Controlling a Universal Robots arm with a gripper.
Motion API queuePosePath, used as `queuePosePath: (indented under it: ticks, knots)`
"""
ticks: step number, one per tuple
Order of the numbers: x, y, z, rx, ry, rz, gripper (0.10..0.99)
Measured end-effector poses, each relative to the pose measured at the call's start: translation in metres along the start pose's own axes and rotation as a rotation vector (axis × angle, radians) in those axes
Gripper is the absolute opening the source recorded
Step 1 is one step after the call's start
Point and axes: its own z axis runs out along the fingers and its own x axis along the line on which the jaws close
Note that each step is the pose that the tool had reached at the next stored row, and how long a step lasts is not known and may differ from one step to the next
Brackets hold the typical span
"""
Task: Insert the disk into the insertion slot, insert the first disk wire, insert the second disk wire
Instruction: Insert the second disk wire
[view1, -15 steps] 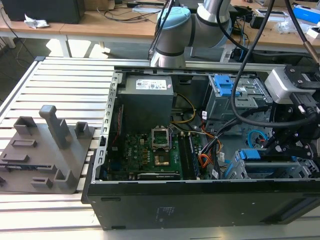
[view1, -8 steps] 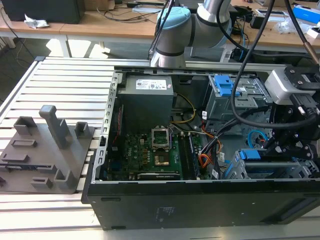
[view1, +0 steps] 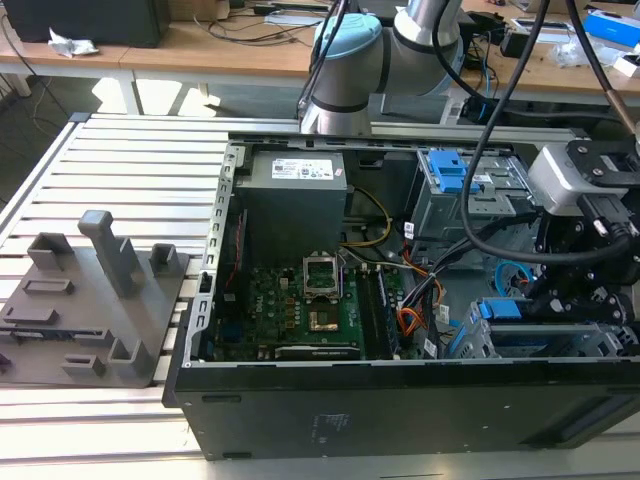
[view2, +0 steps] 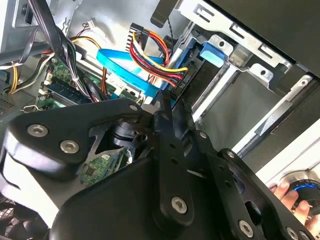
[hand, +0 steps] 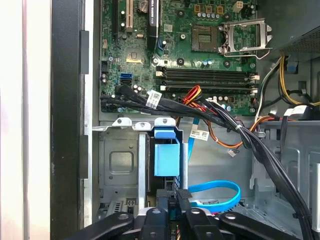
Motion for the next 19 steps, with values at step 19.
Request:
queuePosePath:
  ticks: [19]
  knots:
    - [-0.0059, 0.0010, -0.0465, 0.000, 0.0052, 0.000, 0.106]
